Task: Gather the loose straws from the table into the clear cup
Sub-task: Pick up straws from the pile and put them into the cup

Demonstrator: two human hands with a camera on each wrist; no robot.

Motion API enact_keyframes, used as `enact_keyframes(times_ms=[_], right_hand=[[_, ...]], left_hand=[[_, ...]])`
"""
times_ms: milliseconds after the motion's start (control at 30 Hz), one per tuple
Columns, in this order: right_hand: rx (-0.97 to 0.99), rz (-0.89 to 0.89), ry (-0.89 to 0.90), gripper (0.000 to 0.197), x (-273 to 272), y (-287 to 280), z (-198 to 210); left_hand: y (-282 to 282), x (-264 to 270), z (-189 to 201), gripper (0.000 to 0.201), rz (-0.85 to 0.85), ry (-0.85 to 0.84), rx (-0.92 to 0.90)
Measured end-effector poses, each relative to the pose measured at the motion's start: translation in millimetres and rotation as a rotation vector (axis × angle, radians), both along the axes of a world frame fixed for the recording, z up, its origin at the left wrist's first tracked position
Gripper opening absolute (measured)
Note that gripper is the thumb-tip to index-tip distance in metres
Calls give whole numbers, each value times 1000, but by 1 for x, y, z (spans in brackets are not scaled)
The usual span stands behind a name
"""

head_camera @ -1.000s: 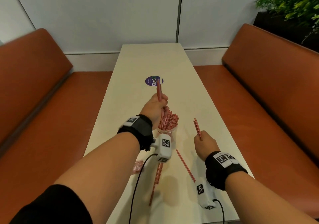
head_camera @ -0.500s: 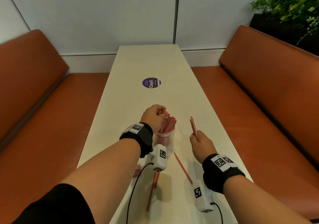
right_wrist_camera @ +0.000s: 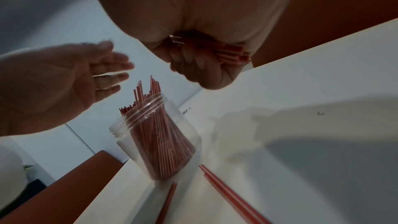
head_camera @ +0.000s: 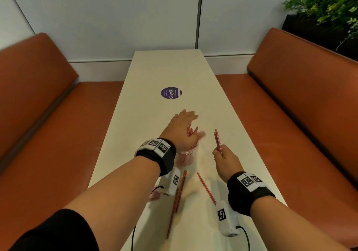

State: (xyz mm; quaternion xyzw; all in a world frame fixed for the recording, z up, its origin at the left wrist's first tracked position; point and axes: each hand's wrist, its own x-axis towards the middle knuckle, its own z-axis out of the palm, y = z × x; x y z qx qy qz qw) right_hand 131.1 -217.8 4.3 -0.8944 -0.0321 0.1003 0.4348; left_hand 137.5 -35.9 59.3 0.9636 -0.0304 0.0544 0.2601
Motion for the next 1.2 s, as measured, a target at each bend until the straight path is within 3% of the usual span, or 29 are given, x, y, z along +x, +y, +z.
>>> enact_keyframes(times_ms=[67,100,167,300,467,600,667,767,1000,1200], right_hand=[[-3,4,-14,18,-1,0,0],[-7,6,-19,17,-1,0,-1],[-4,6,-21,18,-1,-1,-2],[7,7,-15,19,1,-3,-5],[43,13,-7,18,5,-1,-4],[193,23,56,18,16,10,13],[382,58,91,20,25,23,32],[582,133,67,24,38,47,62],[861,233,166,24,42,91,56],[815,188,230,23,38,96,24]], left_hand=[[-5,6,-9,96,-91,143,308],[-7,9,-12,98,-85,209,369],[-9,15,-19,83,-49,256,348],[-6,20,-24,48,-51,124,267],[-5,21,-30,47,-115,191,415],[15,9,-19,68,47,122,123],[31,1,-24,83,106,173,-1],[43,-12,-32,99,109,301,-43],[42,-21,-41,90,63,313,-156],[46,-25,-41,83,84,340,-175]])
